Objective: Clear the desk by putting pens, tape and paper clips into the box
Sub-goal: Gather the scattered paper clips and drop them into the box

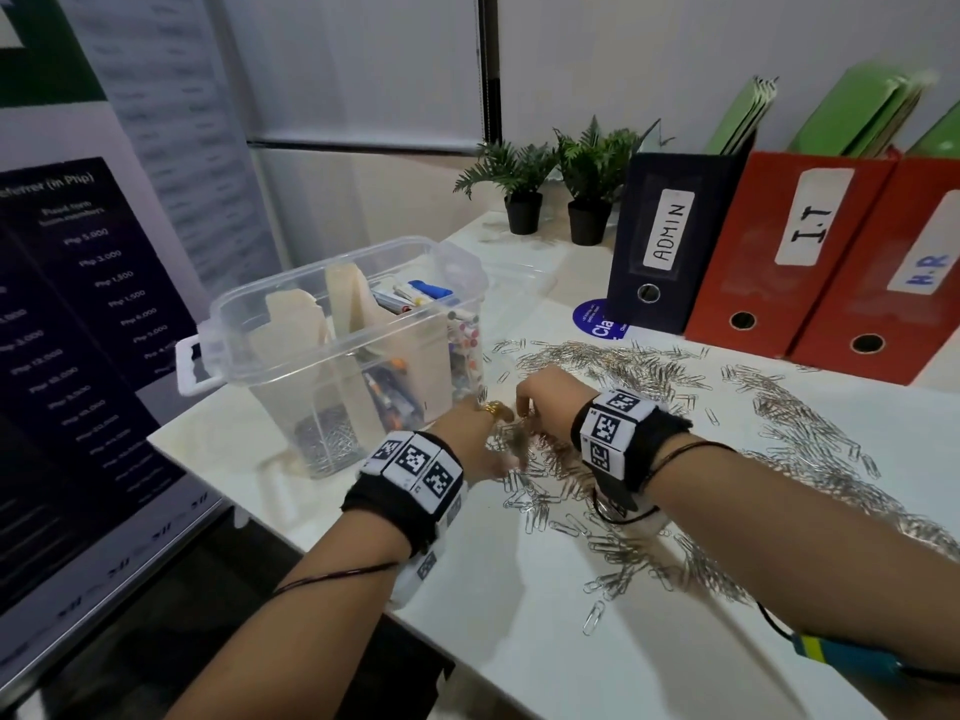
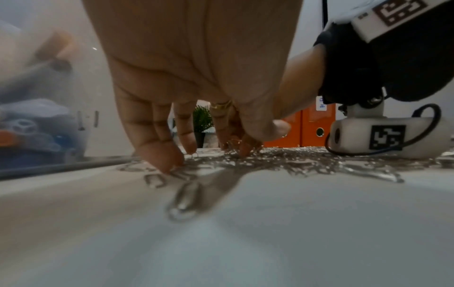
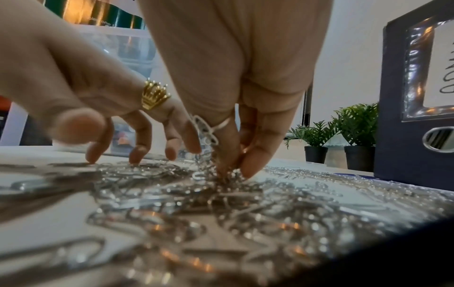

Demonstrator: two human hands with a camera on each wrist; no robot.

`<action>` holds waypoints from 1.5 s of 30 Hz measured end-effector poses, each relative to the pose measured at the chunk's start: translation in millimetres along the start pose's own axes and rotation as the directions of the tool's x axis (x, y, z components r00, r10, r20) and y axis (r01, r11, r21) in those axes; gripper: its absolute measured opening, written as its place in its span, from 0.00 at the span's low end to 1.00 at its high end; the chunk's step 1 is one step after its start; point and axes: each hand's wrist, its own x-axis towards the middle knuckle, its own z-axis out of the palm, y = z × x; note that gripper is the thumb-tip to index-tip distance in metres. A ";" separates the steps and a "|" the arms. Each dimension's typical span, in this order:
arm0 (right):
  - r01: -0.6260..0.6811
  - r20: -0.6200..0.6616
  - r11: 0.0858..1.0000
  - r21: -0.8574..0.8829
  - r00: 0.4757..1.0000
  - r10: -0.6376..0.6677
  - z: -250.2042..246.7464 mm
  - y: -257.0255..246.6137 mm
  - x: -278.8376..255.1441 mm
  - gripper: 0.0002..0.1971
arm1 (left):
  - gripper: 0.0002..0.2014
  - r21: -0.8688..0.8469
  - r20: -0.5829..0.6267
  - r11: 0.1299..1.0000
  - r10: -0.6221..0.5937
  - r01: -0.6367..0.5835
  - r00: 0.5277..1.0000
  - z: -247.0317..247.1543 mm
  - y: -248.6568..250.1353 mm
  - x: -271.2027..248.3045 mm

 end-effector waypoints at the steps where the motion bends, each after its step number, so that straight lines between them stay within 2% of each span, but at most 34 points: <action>1: -0.013 0.004 1.000 -0.009 1.000 0.013 -1.4 0.1 0.3 0.16 | 0.30 0.034 -0.018 0.999 0.012 -0.011 1.000 2.1 4.1 -1.7; 4: -0.058 0.028 0.997 -0.047 0.998 0.059 -4.8 2.3 -0.4 0.17 | 0.26 0.088 -0.034 0.995 0.040 -0.037 0.999 4.2 15.5 -1.1; 7: -0.078 -0.066 0.996 -0.053 0.995 0.075 -3.4 5.7 -2.0 0.15 | 0.22 0.108 0.045 0.994 0.006 -0.010 0.999 -2.8 20.0 10.3; 14: -0.069 -0.119 0.997 0.018 0.990 0.071 -7.5 5.2 -4.3 0.17 | 0.10 -0.003 0.029 1.000 -0.006 0.006 1.000 -6.4 18.1 17.6; 17: -0.045 -0.144 0.999 0.028 0.988 0.049 -10.0 5.1 -7.8 0.18 | 0.08 -0.031 -0.047 0.999 0.024 -0.025 0.999 -9.4 16.9 15.6; 21: -0.013 -0.175 0.995 0.096 0.984 0.029 -9.4 5.2 -10.2 0.18 | 0.09 -0.126 -0.255 0.991 0.021 -0.055 0.967 -20.0 11.2 6.5; 24: -0.013 -0.173 0.989 0.149 0.984 0.039 -8.5 5.1 -11.0 0.17 | 0.08 -0.259 -0.457 0.963 -0.060 -0.068 0.887 -37.1 7.0 -7.4; 27: 0.007 -0.200 0.985 0.174 0.979 0.029 -4.7 5.4 -12.4 0.14 | 0.05 -0.346 -0.645 0.926 -0.117 -0.152 0.755 -63.6 -1.0 -28.6; 29: 0.017 -0.220 0.984 0.179 0.975 0.024 -0.2 5.8 -10.8 0.15 | 0.05 -0.350 -0.734 0.923 -0.165 -0.160 0.659 -83.7 -13.6 -45.8; 32: 0.037 -0.235 0.975 0.218 0.972 0.015 1.5 5.6 -9.9 0.15 | 0.06 -0.289 -0.834 0.956 -0.227 -0.047 0.503 -106.0 -47.0 -68.3; 34: 0.045 -0.235 0.971 0.234 0.972 0.012 1.6 5.3 -10.6 0.14 | 0.07 -0.310 -0.835 0.947 -0.312 0.081 0.453 -111.6 -71.3 -79.3; 36: 0.050 -0.236 0.970 0.238 0.972 0.008 1.0 4.6 -12.0 0.14 | 0.08 -0.328 -0.808 0.930 -0.366 0.162 0.462 -109.2 -89.5 -83.8; 37: 0.055 -0.242 0.968 0.244 0.970 0.006 1.2 4.7 -12.4 0.14 | 0.08 -0.323 -0.791 0.929 -0.371 0.182 0.486 -107.2 -95.6 -83.6; 41: 0.066 -0.255 0.961 0.267 0.967 0.005 2.5 3.8 -11.6 0.15 | 0.10 -0.258 -0.696 0.945 -0.326 0.202 0.640 -111.1 -104.8 -80.8; 43: 0.065 -0.274 0.953 0.297 0.962 0.020 2.5 4.4 -11.2 0.15 | 0.10 -0.237 -0.649 0.953 -0.300 0.189 0.699 -117.0 -106.2 -81.5; 45: 0.076 -0.304 0.944 0.320 0.952 0.026 1.4 4.9 -11.2 0.13 | 0.11 -0.204 -0.618 0.962 -0.269 0.179 0.739 -120.8 -107.9 -81.4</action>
